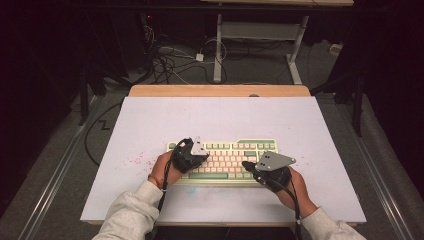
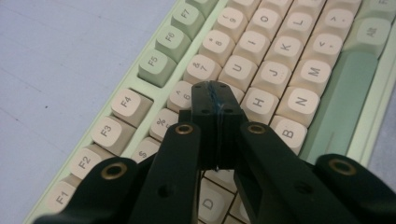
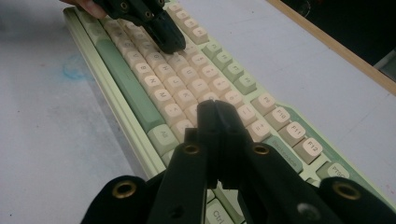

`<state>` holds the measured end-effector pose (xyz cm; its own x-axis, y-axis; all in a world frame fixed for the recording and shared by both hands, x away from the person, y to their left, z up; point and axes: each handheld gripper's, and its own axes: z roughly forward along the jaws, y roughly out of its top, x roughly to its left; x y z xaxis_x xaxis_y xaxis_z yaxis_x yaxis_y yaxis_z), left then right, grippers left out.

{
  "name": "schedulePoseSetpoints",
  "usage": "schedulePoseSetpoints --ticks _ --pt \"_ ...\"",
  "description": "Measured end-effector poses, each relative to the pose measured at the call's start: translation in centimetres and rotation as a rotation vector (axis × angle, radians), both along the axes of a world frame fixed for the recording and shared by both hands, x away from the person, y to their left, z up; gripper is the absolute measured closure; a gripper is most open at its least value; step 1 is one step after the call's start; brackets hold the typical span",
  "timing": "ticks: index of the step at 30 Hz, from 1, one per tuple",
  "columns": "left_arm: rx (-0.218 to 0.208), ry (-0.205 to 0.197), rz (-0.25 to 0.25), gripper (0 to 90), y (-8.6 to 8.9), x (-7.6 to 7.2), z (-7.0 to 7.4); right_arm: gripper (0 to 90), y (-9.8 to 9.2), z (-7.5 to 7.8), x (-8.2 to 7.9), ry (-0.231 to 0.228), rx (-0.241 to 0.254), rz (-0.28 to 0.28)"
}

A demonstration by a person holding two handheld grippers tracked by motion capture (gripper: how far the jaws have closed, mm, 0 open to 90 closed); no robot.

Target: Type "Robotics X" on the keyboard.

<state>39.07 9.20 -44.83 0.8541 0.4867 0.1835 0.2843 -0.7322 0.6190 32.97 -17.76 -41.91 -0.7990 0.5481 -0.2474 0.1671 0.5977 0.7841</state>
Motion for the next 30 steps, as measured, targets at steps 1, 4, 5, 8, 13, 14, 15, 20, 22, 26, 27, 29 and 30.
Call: schedulePoseSetpoints --ticks 1,4,5,8,13,14,15,20,22,26,27,29,30 --pt "0.003 -0.005 -0.001 87.6 0.0 0.0 0.0 90.0 0.0 0.0 0.0 0.001 -0.001 -0.001" --pt "-0.019 -0.03 0.002 87.6 0.2 -0.3 0.5 90.0 -0.1 0.1 0.0 -0.008 0.005 -0.007" --pt "-0.027 -0.035 0.003 87.6 0.3 -0.3 0.6 90.0 -0.1 0.1 0.0 -0.008 0.008 -0.01" --pt "-0.043 -0.048 0.0 87.6 0.5 -0.5 1.0 90.0 -0.3 0.3 0.0 -0.011 0.012 -0.015" --pt "-0.056 -0.059 0.003 87.6 0.7 -0.7 1.3 90.0 -0.4 0.3 0.0 -0.012 0.012 -0.017" --pt "-0.06 -0.06 0.003 87.6 0.8 -0.8 1.3 90.0 -0.4 0.3 0.0 -0.012 0.011 -0.018" --pt "-0.062 -0.062 0.002 87.6 0.8 -0.8 1.3 90.0 -0.4 0.3 0.0 -0.013 0.012 -0.017" --pt "-0.074 -0.08 0.006 87.6 1.2 -1.1 1.6 90.0 -0.5 0.4 0.1 -0.016 0.012 -0.018" --pt "-0.086 -0.079 0.007 87.6 1.3 -1.3 1.7 90.0 -0.5 0.4 0.1 -0.016 0.012 -0.019" --pt "-0.089 -0.094 0.005 87.6 1.5 -1.6 2.0 90.0 -0.6 0.5 0.1 -0.018 0.016 -0.02" --pt "-0.093 -0.1 0.007 87.6 1.6 -1.6 2.0 90.0 -0.6 0.5 0.2 -0.017 0.015 -0.021" --pt "-0.098 -0.102 0.007 87.6 1.8 -1.7 2.1 90.0 -0.6 0.5 0.2 -0.018 0.014 -0.024" --pt "-0.099 -0.104 0.009 87.6 1.9 -1.8 2.1 90.0 -0.6 0.5 0.2 -0.018 0.014 -0.024"
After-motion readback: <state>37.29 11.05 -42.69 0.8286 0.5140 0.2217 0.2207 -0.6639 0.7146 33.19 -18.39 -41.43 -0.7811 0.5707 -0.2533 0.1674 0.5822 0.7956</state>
